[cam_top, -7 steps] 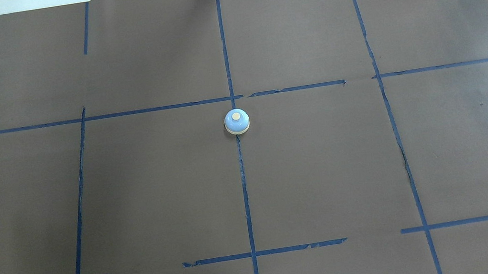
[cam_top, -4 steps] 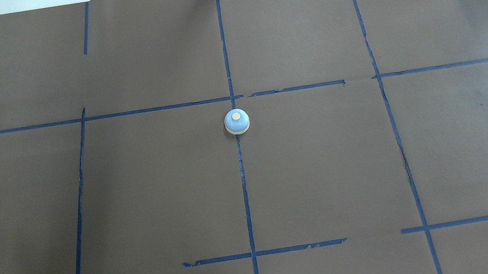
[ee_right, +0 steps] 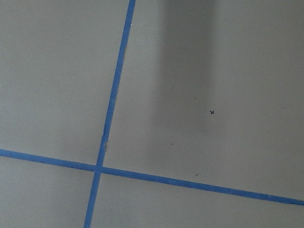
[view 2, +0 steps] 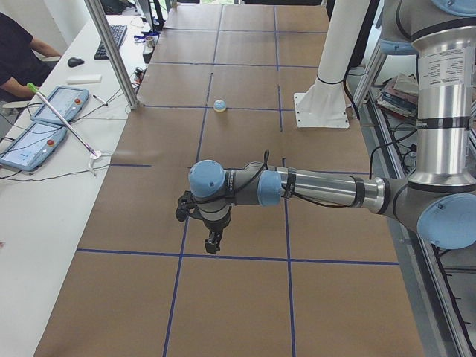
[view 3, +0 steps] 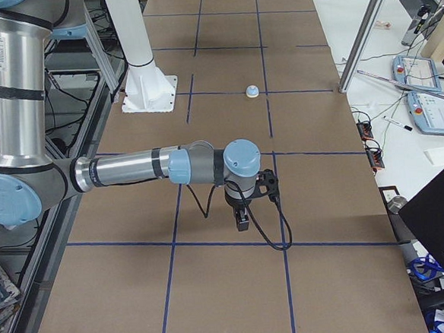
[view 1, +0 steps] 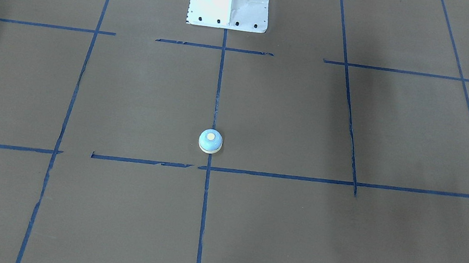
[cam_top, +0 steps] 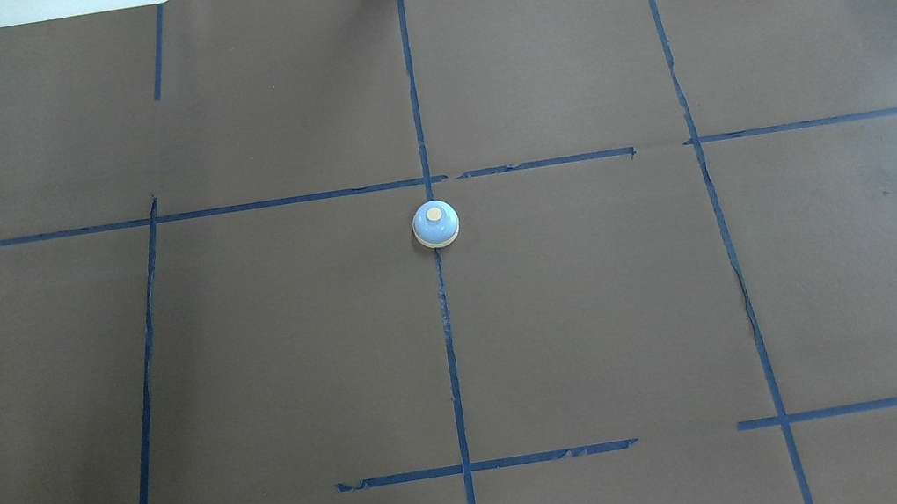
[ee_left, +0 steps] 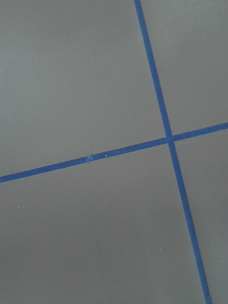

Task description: Place and press bell with both arms

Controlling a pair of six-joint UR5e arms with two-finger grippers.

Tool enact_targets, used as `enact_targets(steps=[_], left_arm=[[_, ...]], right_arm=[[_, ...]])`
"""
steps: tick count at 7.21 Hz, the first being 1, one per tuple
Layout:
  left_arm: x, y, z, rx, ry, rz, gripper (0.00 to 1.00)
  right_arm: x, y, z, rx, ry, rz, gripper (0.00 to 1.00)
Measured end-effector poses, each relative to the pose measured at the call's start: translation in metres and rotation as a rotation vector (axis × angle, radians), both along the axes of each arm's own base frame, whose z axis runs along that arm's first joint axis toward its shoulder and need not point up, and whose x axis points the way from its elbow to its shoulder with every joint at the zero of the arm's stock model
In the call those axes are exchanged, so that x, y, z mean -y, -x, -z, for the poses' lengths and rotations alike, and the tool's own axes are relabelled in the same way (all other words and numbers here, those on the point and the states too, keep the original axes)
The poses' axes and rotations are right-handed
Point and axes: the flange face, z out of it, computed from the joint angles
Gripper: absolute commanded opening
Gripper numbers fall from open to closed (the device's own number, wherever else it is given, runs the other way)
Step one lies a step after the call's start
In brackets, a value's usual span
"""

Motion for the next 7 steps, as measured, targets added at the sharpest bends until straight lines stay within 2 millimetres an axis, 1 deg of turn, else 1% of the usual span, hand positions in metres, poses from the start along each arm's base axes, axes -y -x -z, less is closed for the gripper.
enact_targets(steps=[2,4,5,7], left_arm=[[-0.001,0.000,0.001,0.000,0.008,0.001,1.00],[-0.003,0.000,-0.005,0.001,0.024,0.005,1.00],[-0.003,0.001,-0.004,0.002,0.030,0.015,1.00],[-0.002,0.001,-0.001,0.005,0.048,0.044,1.00]], right_arm=[[0.000,-0.001,-0.009,-0.019,0.012,0.001,1.00],[0.002,-0.001,-0.015,-0.021,0.021,0.002,1.00],[0.002,-0.001,-0.015,-0.018,0.020,0.002,1.00],[0.004,0.000,-0.004,-0.012,0.000,0.000,1.00]])
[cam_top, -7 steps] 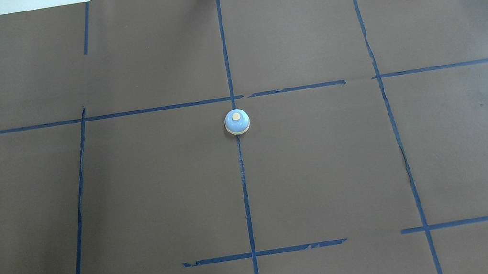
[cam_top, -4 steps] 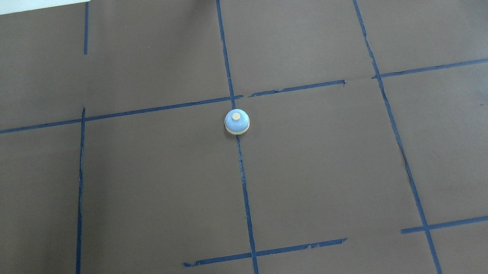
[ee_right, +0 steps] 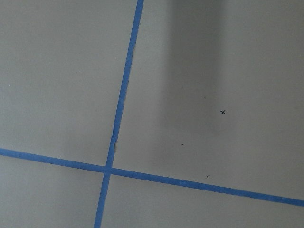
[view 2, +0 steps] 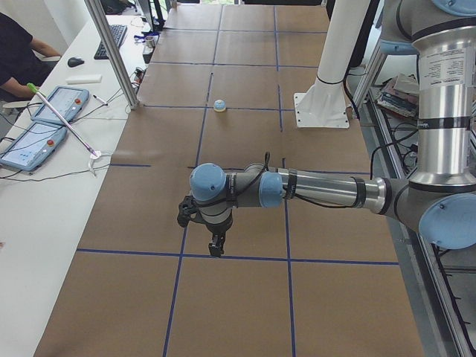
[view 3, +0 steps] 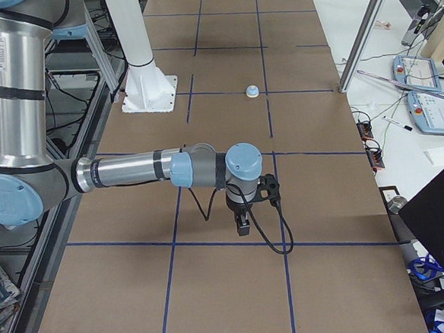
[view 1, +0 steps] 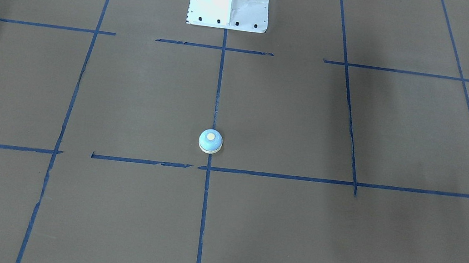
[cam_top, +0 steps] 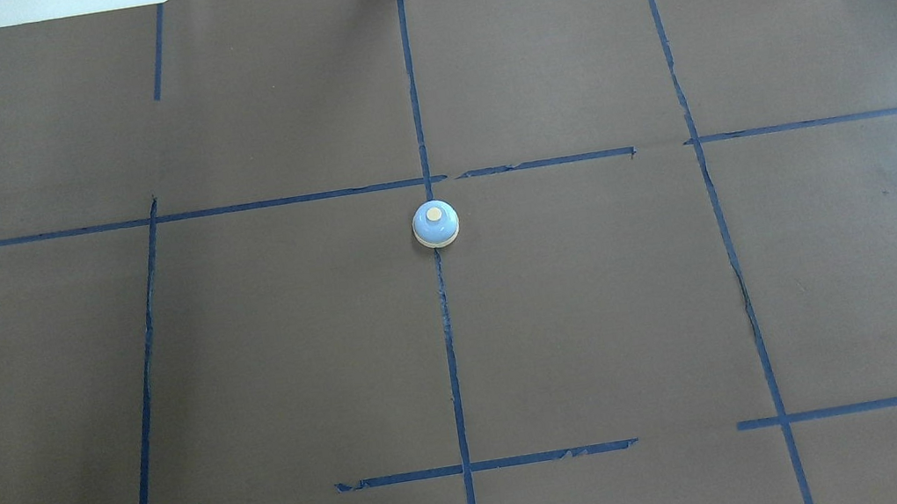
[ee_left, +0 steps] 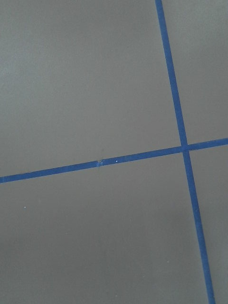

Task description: Place and press bell with both arms

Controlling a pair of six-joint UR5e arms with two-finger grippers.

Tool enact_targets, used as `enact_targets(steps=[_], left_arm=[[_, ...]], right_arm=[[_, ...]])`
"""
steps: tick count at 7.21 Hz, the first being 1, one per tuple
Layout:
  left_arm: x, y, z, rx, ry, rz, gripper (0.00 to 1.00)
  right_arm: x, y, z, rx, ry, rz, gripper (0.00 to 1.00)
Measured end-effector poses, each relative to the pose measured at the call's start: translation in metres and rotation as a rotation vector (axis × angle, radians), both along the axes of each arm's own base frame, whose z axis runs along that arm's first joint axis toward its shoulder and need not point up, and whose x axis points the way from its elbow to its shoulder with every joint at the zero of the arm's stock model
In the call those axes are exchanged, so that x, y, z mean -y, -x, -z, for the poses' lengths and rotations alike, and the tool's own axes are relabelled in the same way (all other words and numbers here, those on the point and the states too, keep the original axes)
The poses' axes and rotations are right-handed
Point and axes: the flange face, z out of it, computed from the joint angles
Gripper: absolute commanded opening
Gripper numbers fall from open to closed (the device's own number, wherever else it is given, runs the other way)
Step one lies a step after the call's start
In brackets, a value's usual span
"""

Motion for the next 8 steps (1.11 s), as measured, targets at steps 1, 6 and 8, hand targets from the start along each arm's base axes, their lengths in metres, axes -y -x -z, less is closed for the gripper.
enact_targets(steps=[1,6,8], left_arm=[[-0.0006,0.0004,0.0008,-0.002,0.002,0.005,1.00],[-0.0018,0.0059,0.0054,-0.004,-0.009,0.016,1.00],[-0.0003,0.0060,0.0045,-0.004,-0.012,0.013,1.00]], right_arm=[[-0.0009,0.0000,0.0046,0.001,-0.009,0.000,1.00],[-0.0040,-0.0007,0.0113,-0.007,-0.019,-0.004,1.00],[-0.0034,-0.0005,0.0116,-0.006,-0.017,-0.006,1.00]])
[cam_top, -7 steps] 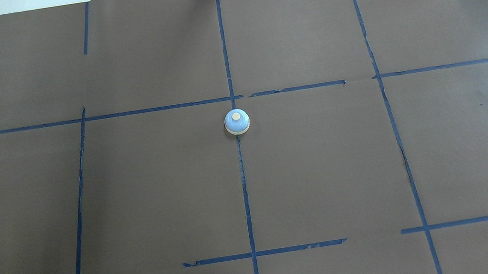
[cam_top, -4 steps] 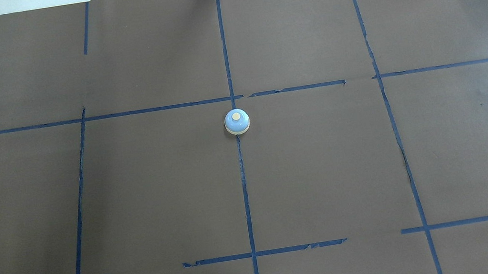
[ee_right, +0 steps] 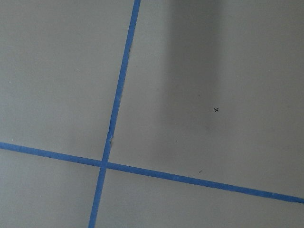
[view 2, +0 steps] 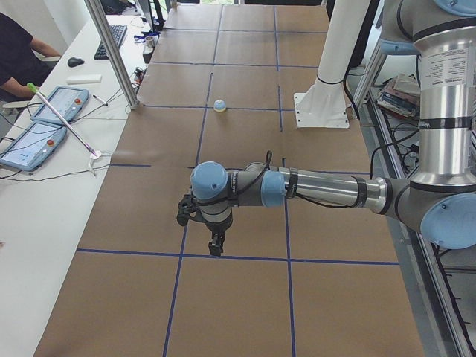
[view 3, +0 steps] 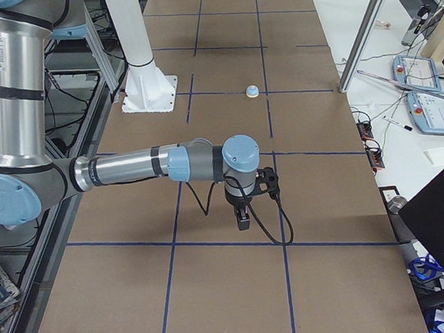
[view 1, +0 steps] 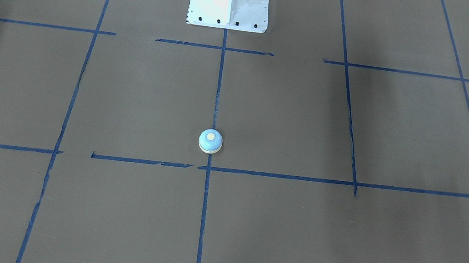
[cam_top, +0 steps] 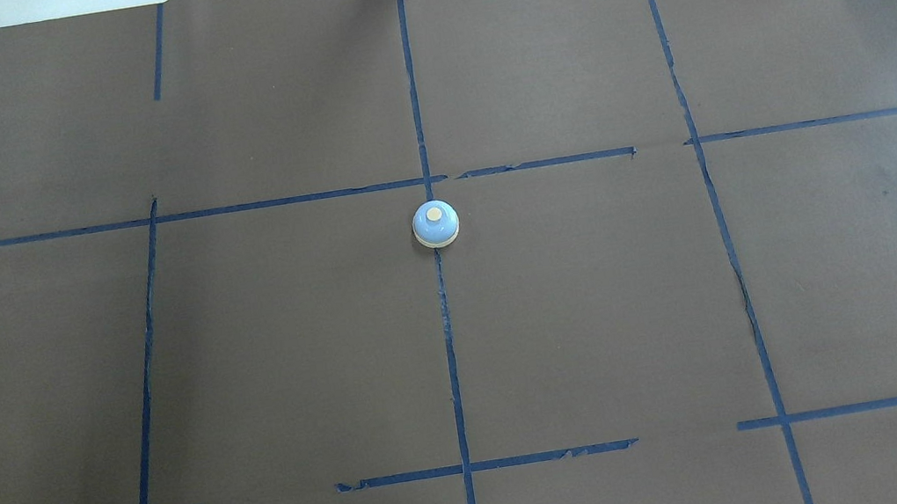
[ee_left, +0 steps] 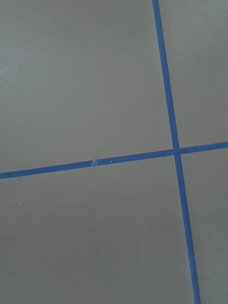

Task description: Place and press bell with both arms

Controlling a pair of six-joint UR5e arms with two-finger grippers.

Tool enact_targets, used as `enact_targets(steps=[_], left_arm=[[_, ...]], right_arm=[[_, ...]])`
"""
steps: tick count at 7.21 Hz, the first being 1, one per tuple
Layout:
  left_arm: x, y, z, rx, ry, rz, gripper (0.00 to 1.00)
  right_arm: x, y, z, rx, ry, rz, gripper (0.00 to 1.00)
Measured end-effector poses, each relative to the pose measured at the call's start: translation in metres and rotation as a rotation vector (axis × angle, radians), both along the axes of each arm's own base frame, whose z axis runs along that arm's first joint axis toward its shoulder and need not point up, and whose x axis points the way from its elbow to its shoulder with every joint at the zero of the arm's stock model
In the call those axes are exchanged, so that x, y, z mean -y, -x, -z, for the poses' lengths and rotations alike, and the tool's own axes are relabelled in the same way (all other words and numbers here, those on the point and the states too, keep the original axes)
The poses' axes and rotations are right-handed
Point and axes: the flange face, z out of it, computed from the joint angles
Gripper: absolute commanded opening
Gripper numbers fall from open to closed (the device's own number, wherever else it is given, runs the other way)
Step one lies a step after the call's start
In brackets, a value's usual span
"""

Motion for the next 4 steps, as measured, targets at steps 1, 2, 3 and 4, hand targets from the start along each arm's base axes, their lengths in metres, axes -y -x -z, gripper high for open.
enact_targets(steps=[1,2,3,4], left_arm=[[0.0011,0.0000,0.0021,-0.001,-0.005,0.000,1.00],[0.0016,0.0001,0.0031,0.001,-0.007,0.000,1.00],[0.0018,0.0004,0.0031,0.006,-0.008,0.000,1.00],[0.0024,0.0005,0.0037,0.008,-0.009,0.000,1.00]], right_arm=[[0.0001,0.0001,0.0002,0.001,0.000,0.000,1.00],[0.0002,0.0002,0.0004,0.003,0.000,0.000,1.00],[0.0004,0.0003,0.0004,0.003,0.001,-0.001,1.00],[0.0006,0.0004,0.0004,0.005,0.002,-0.001,1.00]])
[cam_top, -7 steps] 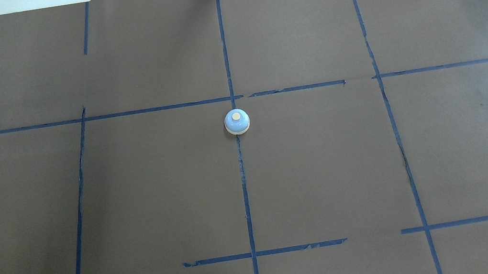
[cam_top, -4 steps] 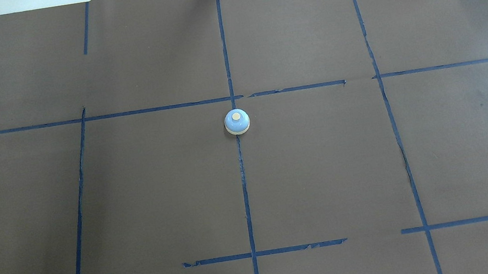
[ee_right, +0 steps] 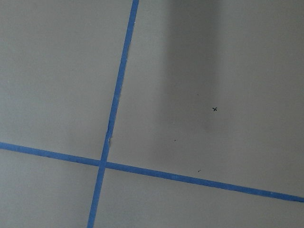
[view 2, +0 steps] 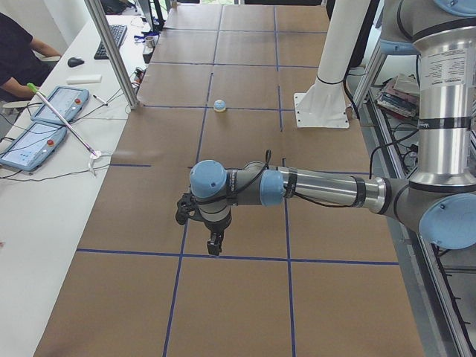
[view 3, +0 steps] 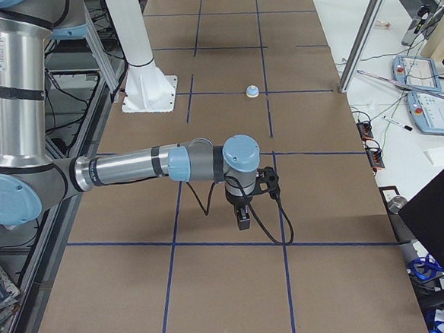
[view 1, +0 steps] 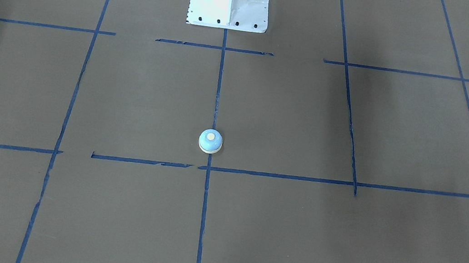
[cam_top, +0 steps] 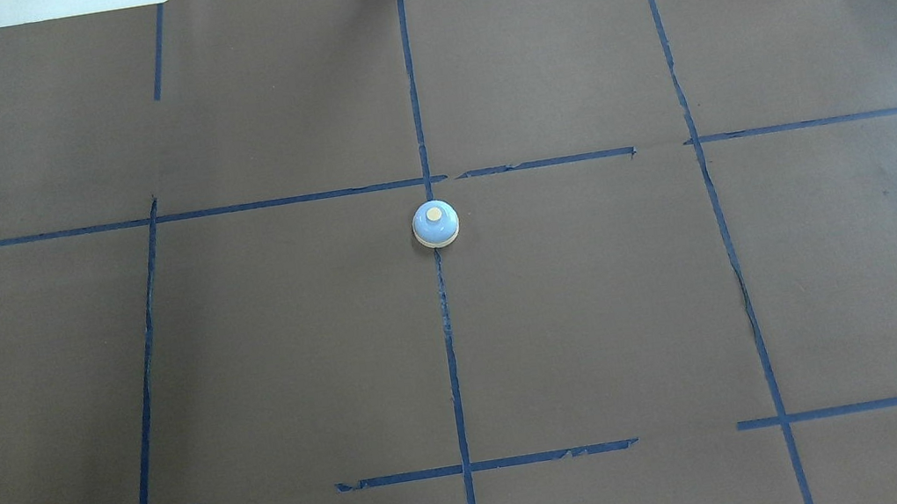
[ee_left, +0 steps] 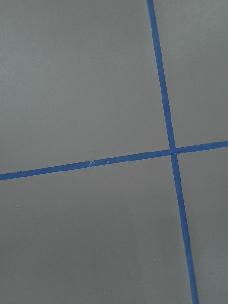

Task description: Place and press bell with both arms

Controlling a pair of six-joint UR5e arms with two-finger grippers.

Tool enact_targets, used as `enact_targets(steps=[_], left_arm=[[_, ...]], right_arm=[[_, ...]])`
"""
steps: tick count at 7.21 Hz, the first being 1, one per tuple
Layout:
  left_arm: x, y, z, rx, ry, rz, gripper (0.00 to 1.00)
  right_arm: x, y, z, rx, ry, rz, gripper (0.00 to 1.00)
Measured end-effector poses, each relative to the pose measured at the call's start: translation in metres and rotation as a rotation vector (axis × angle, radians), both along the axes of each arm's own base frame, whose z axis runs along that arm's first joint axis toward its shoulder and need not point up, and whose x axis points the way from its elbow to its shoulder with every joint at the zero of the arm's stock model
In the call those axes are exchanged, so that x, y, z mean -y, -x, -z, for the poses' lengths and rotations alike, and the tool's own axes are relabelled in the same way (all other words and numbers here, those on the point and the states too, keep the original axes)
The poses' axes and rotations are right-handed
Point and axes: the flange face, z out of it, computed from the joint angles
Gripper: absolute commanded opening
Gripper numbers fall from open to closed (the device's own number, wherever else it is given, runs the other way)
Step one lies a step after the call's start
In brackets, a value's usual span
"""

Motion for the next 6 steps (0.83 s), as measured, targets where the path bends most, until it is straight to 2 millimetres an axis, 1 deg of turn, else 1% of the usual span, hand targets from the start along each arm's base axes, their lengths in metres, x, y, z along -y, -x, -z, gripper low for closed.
enact_targets(steps=[4,6], left_arm=[[0.0026,-0.0001,0.0024,0.001,-0.005,0.000,1.00],[0.0048,-0.0003,0.0066,-0.001,-0.013,0.000,1.00]], right_arm=[[0.0001,0.0001,-0.0018,0.002,0.006,-0.001,1.00],[0.0000,0.0001,-0.0023,0.002,0.008,-0.001,1.00]])
